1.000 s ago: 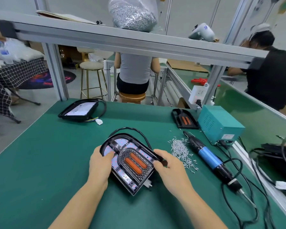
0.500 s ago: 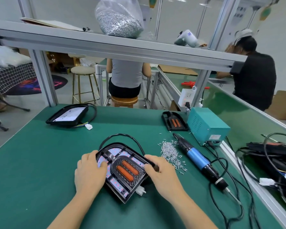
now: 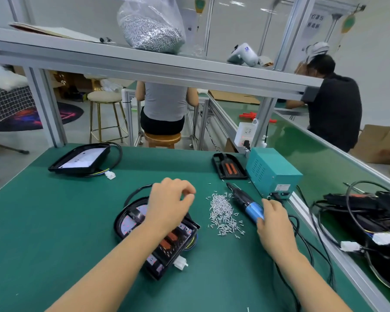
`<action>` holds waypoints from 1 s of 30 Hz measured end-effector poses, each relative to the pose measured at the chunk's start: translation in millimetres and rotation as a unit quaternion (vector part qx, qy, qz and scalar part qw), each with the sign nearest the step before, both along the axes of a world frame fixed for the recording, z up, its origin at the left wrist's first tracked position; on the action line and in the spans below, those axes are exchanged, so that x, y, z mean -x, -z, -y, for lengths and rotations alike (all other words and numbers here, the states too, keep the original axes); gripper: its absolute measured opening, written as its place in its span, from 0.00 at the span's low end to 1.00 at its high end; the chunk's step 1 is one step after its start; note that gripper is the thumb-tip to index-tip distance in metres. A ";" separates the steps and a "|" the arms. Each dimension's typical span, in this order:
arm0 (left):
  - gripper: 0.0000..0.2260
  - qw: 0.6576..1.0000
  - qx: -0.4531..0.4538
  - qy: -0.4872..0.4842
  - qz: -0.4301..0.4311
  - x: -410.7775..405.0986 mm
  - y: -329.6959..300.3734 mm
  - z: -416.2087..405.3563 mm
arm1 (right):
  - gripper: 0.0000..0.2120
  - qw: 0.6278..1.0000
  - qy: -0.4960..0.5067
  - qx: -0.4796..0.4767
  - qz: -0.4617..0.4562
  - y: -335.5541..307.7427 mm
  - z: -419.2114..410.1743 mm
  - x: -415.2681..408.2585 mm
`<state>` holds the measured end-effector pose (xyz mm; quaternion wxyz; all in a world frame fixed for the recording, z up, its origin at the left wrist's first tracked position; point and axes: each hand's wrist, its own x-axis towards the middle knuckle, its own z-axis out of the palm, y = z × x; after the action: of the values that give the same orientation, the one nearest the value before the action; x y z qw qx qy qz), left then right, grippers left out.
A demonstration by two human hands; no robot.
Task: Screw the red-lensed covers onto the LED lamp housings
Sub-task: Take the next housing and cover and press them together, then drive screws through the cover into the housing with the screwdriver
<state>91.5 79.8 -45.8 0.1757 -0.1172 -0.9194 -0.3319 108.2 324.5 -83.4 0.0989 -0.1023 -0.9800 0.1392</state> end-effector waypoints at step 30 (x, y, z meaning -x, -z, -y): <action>0.13 0.918 0.355 0.022 0.173 36.8 26.7 -78.0 | 0.20 0.997 0.041 0.023 0.057 21.0 -22.2 25.5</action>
<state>54.7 157.8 -72.5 -0.0471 -0.1330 -0.9900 -0.0029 82.7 346.6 -104.4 0.0459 -0.1530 -0.9755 0.1515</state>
